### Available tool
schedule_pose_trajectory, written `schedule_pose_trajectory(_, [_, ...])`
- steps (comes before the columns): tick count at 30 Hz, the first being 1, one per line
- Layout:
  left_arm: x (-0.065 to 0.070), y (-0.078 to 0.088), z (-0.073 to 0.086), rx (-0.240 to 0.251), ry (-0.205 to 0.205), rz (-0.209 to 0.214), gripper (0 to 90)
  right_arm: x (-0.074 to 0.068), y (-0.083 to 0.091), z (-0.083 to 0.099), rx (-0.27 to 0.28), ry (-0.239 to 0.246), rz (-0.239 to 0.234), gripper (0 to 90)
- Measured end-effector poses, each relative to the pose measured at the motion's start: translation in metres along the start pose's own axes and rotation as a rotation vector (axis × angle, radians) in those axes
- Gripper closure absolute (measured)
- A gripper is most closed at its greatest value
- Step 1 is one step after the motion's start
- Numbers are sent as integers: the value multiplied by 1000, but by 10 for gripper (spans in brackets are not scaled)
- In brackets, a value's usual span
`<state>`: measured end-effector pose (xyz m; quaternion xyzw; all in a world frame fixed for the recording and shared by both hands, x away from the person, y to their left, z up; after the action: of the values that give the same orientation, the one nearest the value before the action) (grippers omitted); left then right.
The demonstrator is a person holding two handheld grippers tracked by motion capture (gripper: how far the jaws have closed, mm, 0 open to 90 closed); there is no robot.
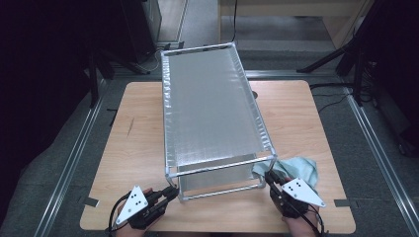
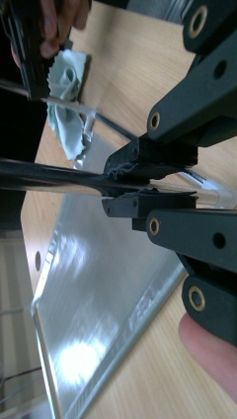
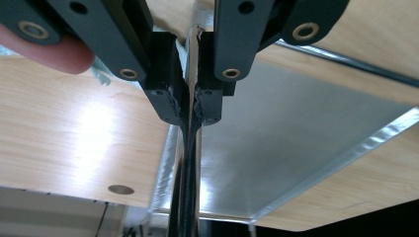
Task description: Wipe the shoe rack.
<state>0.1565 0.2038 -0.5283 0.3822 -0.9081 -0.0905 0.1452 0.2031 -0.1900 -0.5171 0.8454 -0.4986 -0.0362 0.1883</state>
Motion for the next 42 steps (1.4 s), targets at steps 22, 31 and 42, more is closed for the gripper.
schedule_pose_trajectory(22, [11,-14,3,16,33,-24,720,24,9,-3,56,-4,35,486])
schedule_pose_trajectory(31, [16,-15,3,26,22,-45,784,68,22,6,-95,-223,329,455])
schedule_pose_trajectory(42, [16,-15,4,19,3,-57,780,57,-22,34,-291,-234,389,154])
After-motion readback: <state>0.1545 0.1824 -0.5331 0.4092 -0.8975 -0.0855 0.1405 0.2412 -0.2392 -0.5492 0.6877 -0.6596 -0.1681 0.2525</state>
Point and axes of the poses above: each handheld gripper's, and its own axes: y roughly backward along the jaws, z roughly out of its underside, x roughly to its right, the point moved 1 cm from there along -y, roughly forward along the jaws, and after that the axes turned 7 degrees about y, right-handed, at the moved point
